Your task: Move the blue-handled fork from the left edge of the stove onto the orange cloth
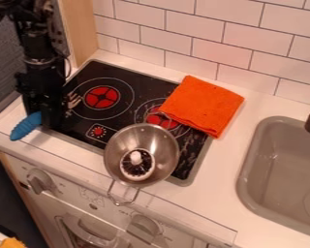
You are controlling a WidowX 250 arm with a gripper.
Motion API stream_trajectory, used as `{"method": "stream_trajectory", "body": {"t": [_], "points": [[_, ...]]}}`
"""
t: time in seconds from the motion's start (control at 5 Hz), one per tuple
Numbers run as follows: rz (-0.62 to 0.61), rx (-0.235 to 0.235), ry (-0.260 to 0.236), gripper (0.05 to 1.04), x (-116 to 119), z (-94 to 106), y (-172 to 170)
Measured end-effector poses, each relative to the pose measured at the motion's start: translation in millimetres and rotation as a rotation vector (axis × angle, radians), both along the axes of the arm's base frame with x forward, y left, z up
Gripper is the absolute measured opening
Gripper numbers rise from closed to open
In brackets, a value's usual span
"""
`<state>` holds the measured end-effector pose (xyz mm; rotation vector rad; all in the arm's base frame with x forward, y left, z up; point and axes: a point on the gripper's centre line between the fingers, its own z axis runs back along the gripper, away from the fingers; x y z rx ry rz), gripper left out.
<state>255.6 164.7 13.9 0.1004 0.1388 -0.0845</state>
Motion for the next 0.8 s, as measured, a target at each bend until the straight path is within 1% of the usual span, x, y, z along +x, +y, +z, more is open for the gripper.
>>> {"method": "stream_trajectory", "body": {"t": [0.2, 0.4, 0.6, 0.8], "points": [[0.058, -0.078, -0.170, 0.375, 8, 18.7, -12], [0.120, -0.128, -0.259, 0.375, 32, 43.6, -41], [0.133, -0.138, -0.260, 0.375, 73, 63.9, -89], [0.108, -0.127, -0.209, 0.375, 103, 57.3, -137]]}}
